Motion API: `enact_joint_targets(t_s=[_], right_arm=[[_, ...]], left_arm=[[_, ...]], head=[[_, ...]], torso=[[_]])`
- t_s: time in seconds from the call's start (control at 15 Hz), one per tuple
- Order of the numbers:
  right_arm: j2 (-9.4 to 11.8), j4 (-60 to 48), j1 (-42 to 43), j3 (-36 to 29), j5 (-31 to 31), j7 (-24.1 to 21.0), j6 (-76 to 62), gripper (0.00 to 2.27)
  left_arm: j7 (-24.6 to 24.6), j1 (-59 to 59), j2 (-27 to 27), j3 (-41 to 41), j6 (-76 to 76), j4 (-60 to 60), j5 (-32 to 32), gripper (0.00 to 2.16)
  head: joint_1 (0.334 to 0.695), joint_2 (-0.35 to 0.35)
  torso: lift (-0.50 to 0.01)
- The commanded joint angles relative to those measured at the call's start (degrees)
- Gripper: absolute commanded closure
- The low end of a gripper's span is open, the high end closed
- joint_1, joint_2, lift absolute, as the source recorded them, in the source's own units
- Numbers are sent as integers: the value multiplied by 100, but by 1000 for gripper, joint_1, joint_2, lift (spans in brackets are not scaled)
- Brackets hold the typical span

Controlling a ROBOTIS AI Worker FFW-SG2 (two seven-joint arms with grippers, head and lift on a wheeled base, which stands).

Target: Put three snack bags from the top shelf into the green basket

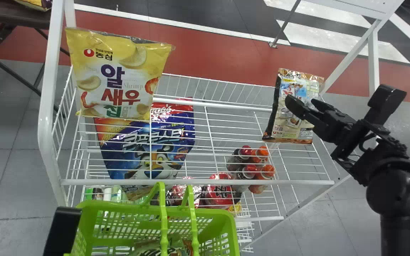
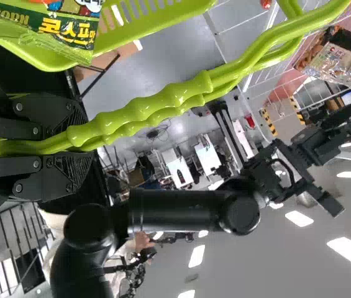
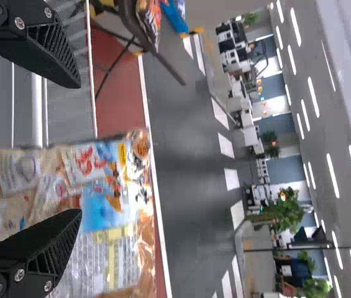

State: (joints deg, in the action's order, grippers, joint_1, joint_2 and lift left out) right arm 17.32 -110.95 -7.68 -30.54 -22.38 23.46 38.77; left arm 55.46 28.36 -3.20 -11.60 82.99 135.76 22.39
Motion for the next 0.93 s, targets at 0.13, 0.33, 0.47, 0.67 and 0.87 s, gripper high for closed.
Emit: enact_joint_targets(t_s=[0.13, 0.33, 0.47, 0.67, 0.87], right_arm=[[246, 1058, 381, 233, 366, -96, -348, 83], [448, 1515, 539, 417, 401, 291, -453, 140], [492, 1533, 575, 452, 410, 484, -436, 748], [474, 1234, 495, 435, 269, 493, -172, 2132], [422, 338, -50, 259, 164, 484, 57, 2159]], left_arm=[[-9, -120, -6, 0, 12, -137, 19, 1777], [-17, -234, 3, 0, 47, -243, 28, 1777], [-26, -296, 12, -18, 65, -278, 28, 1777], [-61, -340, 21, -9, 82, -322, 37, 1777], [-61, -349, 21, 9, 100, -322, 55, 1777]], head=[[695, -350], [695, -350], [695, -350], [695, -350], [695, -350]], torso=[[-47], [-47], [-47], [-47], [-47]])
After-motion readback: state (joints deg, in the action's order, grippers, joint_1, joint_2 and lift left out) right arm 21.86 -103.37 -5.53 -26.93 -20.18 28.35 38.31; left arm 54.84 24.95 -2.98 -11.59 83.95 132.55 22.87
